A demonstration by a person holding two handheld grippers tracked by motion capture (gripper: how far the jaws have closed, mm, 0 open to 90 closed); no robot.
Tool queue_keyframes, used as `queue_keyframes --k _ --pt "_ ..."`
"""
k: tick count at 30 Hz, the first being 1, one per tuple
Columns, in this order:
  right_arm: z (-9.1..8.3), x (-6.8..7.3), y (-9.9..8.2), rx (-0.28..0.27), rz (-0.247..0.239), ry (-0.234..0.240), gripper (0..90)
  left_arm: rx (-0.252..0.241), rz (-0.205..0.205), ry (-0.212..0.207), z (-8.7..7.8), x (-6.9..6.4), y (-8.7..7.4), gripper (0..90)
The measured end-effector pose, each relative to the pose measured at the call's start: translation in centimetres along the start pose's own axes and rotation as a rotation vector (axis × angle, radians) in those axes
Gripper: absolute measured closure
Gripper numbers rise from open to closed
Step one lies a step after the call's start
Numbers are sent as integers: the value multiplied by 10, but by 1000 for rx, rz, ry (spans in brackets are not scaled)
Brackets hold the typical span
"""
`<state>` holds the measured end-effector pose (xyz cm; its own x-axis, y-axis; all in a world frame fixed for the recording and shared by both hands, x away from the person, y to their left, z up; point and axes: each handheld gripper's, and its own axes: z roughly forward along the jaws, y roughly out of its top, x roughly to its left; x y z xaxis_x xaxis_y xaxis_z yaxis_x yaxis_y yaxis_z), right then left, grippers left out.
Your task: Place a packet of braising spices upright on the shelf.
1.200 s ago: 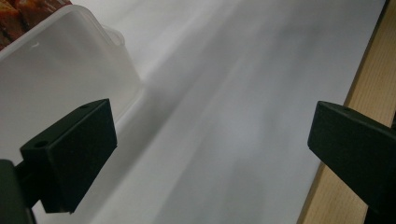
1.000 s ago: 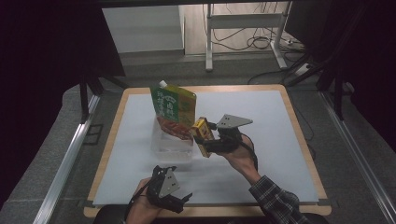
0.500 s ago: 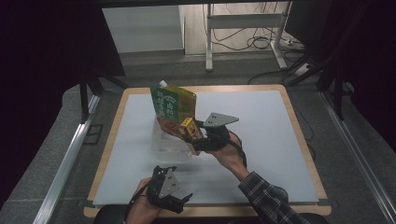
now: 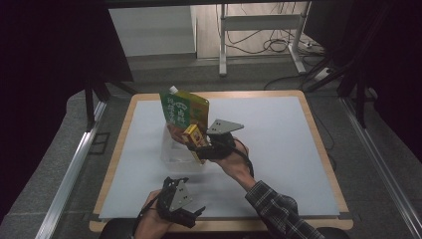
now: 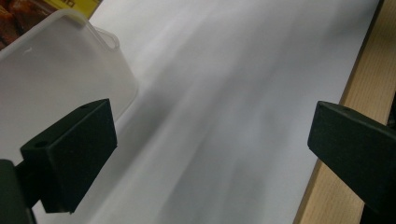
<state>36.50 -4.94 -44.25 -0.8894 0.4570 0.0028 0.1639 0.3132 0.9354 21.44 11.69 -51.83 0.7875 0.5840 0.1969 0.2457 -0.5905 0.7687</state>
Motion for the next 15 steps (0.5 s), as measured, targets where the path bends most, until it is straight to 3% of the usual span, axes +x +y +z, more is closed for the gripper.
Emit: queue_keyframes --k 15 --pt "16 6 0 -25 31 -7 320 0 1 -3 0 -1 0 11"
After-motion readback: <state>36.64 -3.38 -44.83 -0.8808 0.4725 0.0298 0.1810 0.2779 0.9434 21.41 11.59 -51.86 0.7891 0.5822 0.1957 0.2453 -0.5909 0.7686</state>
